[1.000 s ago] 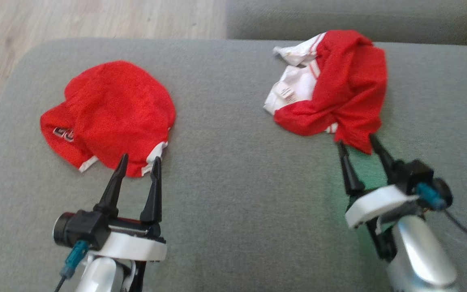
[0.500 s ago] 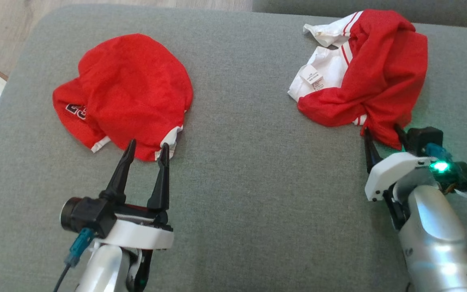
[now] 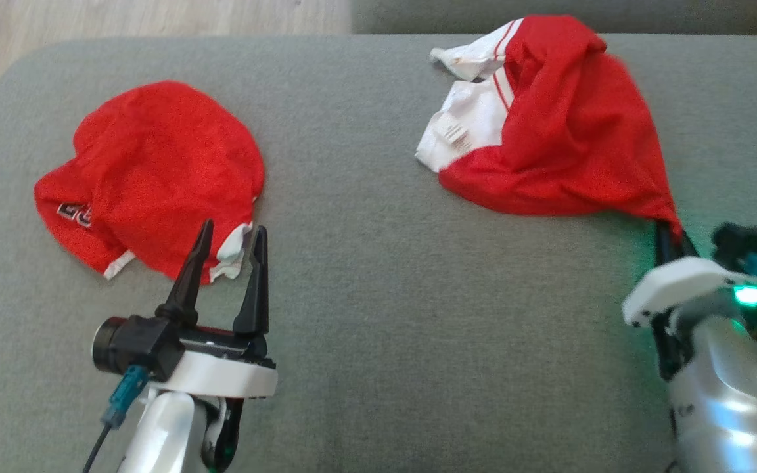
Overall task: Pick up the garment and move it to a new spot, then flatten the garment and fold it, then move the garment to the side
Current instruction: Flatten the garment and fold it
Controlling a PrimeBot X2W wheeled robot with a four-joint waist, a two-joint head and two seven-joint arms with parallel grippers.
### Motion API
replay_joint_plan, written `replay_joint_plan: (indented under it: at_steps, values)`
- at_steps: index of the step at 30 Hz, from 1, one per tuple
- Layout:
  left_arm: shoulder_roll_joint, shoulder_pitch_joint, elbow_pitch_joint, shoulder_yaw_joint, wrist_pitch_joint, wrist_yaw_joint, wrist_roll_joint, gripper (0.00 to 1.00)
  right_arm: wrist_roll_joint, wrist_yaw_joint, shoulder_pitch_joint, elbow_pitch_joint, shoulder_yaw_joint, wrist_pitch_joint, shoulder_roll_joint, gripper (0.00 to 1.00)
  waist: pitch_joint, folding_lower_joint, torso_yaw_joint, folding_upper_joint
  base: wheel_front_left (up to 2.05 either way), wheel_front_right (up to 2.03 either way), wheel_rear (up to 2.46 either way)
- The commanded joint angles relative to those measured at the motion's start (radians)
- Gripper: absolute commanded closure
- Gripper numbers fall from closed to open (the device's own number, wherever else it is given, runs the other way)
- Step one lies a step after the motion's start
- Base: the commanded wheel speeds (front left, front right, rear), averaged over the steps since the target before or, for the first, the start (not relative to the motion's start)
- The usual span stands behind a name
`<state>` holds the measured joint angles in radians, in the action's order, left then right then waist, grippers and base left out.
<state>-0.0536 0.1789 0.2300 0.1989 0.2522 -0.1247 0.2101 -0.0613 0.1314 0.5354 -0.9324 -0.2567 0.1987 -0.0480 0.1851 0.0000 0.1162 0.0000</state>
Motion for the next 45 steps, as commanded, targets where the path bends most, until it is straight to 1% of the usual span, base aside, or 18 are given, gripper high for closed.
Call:
replay_joint_plan:
  at_steps: [1, 4, 5, 7, 9, 12, 13, 15, 19, 21, 23, 26, 30, 35, 40, 45]
  values:
    - [-0.004, 0.019, -0.026, -0.036, 0.01, -0.005, -0.009, 0.0, -0.005, -0.001, -0.018, 0.042, -0.022, 0.012, -0.002, 1.0, -0.025, 0.0, -0.025, 0.0, 0.0, 0.0, 0.0]
    - [-0.003, 0.008, -0.026, -0.043, 0.01, -0.005, -0.008, 0.0, -0.009, -0.001, -0.047, 0.07, -0.104, -0.001, -0.002, 1.0, -0.043, 0.0, -0.043, 0.0, 0.0, 0.0, 0.0]
    - [-0.002, -0.001, -0.025, -0.047, 0.01, -0.005, -0.008, 0.0, -0.014, -0.001, -0.06, 0.085, -0.134, -0.011, -0.002, 0.01, -0.054, 0.0, -0.055, 0.0, 0.0, 0.0, 0.0]
    - [-0.001, -0.007, -0.022, -0.046, 0.01, -0.005, -0.01, 0.0, -0.004, -0.001, -0.064, 0.098, -0.136, -0.009, -0.002, 0.0, -0.061, 0.0, -0.06, 0.0, 0.0, 0.0, 0.0]
    - [-0.001, -0.01, -0.021, -0.044, 0.01, -0.005, -0.011, 0.0, 0.002, -0.001, -0.07, 0.118, -0.117, 0.007, -0.002, 0.0, -0.069, 0.0, -0.063, 0.0, 0.0, 0.0, 0.0]
    - [0.0, -0.011, -0.023, -0.046, 0.01, -0.006, -0.009, 0.0, 0.051, -0.001, -0.08, 0.163, -0.03, 0.04, -0.002, 0.0, -0.08, 0.0, -0.065, 0.0, 0.0, 0.0, 0.0]
    - [0.0, -0.011, -0.023, -0.046, 0.01, -0.006, -0.009, 0.0, 0.051, -0.001, -0.08, 0.163, -0.03, 0.04, -0.002, 0.0, -0.08, 0.0, -0.065, 0.0, 0.0, 0.0, 0.0]
    - [0.0, -0.014, -0.027, -0.048, 0.01, -0.006, -0.008, 0.0, 0.102, -0.001, -0.1, 0.216, 0.065, 0.054, -0.002, 0.0, -0.087, 0.0, -0.065, 0.0, 0.0, 0.0, 0.0]
    - [0.001, -0.022, -0.033, -0.048, 0.01, -0.006, -0.005, 0.0, 0.179, -0.001, -0.186, 0.382, 0.238, 0.062, -0.002, 0.0, -0.099, 0.0, -0.062, 0.0, 0.0, 0.0, 0.0]
    - [0.001, -0.027, -0.036, -0.048, 0.01, -0.006, -0.006, 0.0, 0.204, -0.001, -0.244, 0.473, 0.303, 0.062, -0.002, 0.0, -0.104, 0.0, -0.058, 0.0, 0.0, 0.0, 0.0]
    - [0.001, -0.031, -0.038, -0.047, 0.01, -0.006, -0.006, 0.0, 0.225, -0.001, -0.303, 0.536, 0.354, 0.063, -0.002, 0.0, -0.108, 0.0, -0.053, 0.0, 0.0, 0.0, 0.0]
    - [0.001, -0.035, -0.04, -0.041, 0.01, -0.006, -0.005, 0.0, 0.234, -0.001, -0.365, 0.567, 0.404, 0.063, -0.002, 0.0, -0.11, 0.0, -0.042, 0.0, 0.0, 0.0, 0.0]
    - [0.002, -0.031, -0.046, -0.029, 0.01, -0.006, -0.003, 0.0, 0.208, -0.001, -0.369, 0.572, 0.431, 0.063, -0.002, 0.0, -0.093, 0.0, -0.02, 0.0, 0.0, 0.0, 0.0]
    - [0.002, -0.015, -0.046, -0.019, 0.01, -0.006, 0.0, 0.0, 0.146, -0.001, -0.3, 0.518, 0.453, 0.028, -0.002, 0.0, -0.051, 0.0, 0.019, 0.0, 0.0, 0.0, 0.0]
    - [0.002, 0.015, -0.044, 0.004, 0.01, -0.006, 0.011, 0.0, 0.071, -0.001, -0.203, 0.423, 0.454, -0.05, -0.002, 0.0, 0.01, 0.0, 0.069, 0.0, 0.0, 0.0, 0.0]
    - [0.003, 0.037, -0.039, 0.017, 0.01, -0.006, 0.024, 0.0, -0.001, -0.001, -0.124, 0.305, 0.419, -0.102, -0.002, 0.0, 0.048, 0.0, 0.108, 0.0, 0.0, 0.0, 0.0]
